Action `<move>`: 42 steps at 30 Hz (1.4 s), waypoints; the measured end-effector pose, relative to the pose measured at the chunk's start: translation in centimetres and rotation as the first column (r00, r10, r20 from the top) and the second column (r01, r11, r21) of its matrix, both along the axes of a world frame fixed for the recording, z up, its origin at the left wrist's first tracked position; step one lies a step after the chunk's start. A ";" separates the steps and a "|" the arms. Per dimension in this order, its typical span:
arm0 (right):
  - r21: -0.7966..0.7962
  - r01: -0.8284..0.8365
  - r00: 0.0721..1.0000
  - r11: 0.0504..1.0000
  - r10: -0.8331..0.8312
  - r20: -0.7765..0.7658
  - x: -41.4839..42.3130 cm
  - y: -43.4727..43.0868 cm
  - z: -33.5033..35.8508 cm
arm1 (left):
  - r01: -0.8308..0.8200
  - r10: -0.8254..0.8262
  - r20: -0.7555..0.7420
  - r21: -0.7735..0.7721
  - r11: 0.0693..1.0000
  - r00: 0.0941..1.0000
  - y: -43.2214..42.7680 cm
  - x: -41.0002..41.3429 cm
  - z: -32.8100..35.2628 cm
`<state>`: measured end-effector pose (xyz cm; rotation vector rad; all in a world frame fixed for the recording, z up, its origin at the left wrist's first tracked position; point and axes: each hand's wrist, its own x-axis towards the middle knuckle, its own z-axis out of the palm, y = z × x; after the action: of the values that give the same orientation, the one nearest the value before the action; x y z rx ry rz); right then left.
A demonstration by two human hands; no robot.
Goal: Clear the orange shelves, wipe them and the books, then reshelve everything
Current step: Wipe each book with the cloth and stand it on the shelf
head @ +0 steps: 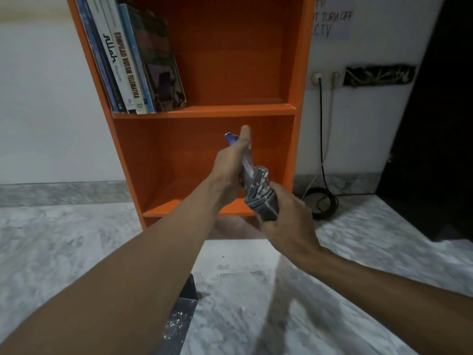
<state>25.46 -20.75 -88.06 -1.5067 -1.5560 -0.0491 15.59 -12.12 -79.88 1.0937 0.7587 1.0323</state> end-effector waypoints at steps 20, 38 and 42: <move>-0.134 -0.230 0.937 0.964 0.257 0.236 0.1 2.0 1.5 | 0.198 -0.189 0.061 -0.209 0.958 0.980 2.3 -4.6 -3.6; -0.265 -0.368 0.809 0.891 0.448 0.382 1.4 -2.4 -4.3 | 0.080 -0.080 -0.011 -0.022 0.997 0.997 4.0 -7.4 -3.9; -0.214 -0.444 0.786 0.870 0.493 0.373 2.4 -5.4 -2.9 | -0.054 0.049 -0.098 -0.047 0.997 0.994 5.2 -8.9 -5.1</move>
<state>27.82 -26.18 -90.95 -1.1939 -2.2884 0.0077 6.66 -6.87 -84.97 1.0918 0.8901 1.0044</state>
